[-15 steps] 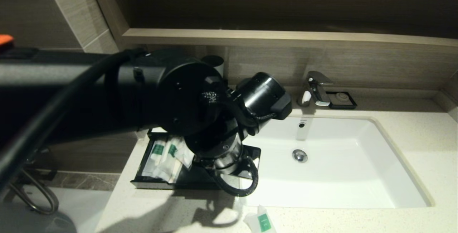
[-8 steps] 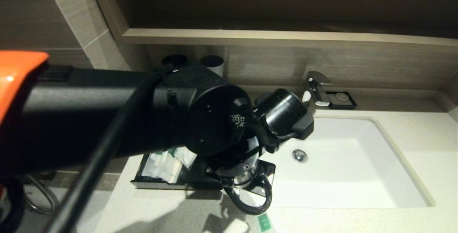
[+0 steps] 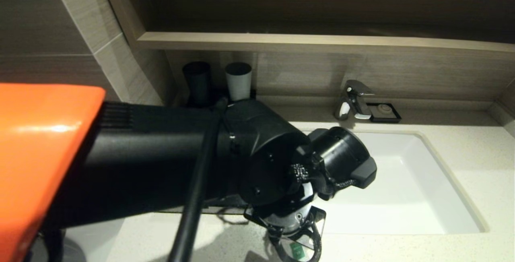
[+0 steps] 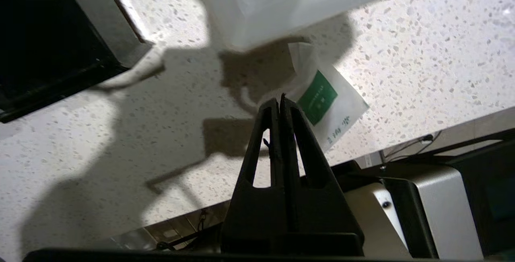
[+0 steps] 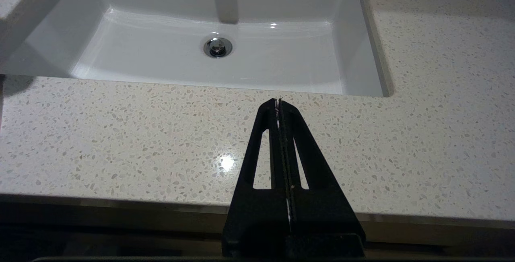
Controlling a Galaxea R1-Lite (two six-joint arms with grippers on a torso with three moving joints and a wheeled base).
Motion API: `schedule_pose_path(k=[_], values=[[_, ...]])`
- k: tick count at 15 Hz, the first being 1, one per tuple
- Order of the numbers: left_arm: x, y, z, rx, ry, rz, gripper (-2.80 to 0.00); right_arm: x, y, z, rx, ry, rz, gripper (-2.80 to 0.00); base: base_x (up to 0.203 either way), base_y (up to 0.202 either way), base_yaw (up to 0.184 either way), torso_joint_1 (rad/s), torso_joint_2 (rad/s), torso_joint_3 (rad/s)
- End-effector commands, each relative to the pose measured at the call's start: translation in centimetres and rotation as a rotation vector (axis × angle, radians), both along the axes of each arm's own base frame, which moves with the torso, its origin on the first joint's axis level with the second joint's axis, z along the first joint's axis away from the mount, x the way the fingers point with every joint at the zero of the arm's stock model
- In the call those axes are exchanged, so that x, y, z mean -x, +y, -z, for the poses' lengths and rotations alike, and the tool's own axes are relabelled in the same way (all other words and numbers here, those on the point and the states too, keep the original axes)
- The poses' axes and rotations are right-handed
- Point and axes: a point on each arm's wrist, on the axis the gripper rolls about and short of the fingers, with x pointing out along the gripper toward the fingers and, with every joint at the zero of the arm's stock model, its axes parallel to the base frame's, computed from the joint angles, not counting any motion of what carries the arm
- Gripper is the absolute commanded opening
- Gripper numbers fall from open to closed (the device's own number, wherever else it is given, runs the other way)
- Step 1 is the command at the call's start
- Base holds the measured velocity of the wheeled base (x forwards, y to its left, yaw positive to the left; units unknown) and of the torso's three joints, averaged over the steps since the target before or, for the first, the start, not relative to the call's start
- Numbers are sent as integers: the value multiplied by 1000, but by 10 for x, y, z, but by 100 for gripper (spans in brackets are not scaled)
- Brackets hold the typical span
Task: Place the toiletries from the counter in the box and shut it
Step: Pick up the bathroom toiletry
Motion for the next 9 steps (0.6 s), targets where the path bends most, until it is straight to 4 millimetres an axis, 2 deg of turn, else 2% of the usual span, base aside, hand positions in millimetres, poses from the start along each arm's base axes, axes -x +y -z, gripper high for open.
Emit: schedule_pose_path(k=[1, 9], values=[[5, -3, 4, 10, 40, -8, -280, 0, 0, 0, 1, 0, 0, -280, 0, 0, 0, 0, 0, 0], [11, 2, 15, -32, 85, 0, -280, 0, 0, 0, 1, 0, 0, -280, 0, 0, 0, 0, 0, 0]])
